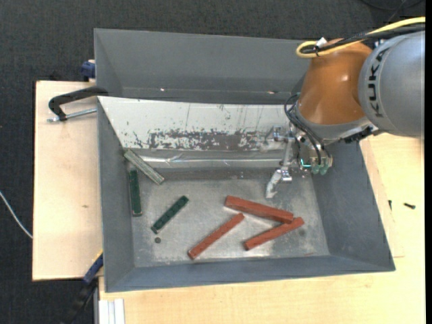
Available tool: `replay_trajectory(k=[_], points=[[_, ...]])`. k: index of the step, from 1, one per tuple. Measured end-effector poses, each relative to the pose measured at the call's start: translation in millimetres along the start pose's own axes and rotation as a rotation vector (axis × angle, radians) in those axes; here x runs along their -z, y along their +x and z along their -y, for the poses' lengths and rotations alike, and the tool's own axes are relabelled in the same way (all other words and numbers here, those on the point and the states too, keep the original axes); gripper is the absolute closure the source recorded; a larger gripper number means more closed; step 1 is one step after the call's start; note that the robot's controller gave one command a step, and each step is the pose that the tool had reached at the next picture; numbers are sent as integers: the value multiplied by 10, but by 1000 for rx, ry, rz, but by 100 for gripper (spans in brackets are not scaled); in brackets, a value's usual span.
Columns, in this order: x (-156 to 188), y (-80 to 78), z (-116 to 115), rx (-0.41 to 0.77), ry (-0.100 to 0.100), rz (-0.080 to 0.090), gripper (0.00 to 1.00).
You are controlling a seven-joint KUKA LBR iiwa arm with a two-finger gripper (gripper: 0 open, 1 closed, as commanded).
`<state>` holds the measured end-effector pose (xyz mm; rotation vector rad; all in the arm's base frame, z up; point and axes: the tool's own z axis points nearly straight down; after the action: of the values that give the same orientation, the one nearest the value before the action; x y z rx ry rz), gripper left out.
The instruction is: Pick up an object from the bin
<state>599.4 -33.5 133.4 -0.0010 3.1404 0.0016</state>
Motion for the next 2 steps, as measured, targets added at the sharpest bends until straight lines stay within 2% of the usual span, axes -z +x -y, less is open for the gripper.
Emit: replay_trajectory(k=[1,2], points=[[-567,508,-283,131,1,-9,100],[-567,507,-283,131,1,-9,100]])
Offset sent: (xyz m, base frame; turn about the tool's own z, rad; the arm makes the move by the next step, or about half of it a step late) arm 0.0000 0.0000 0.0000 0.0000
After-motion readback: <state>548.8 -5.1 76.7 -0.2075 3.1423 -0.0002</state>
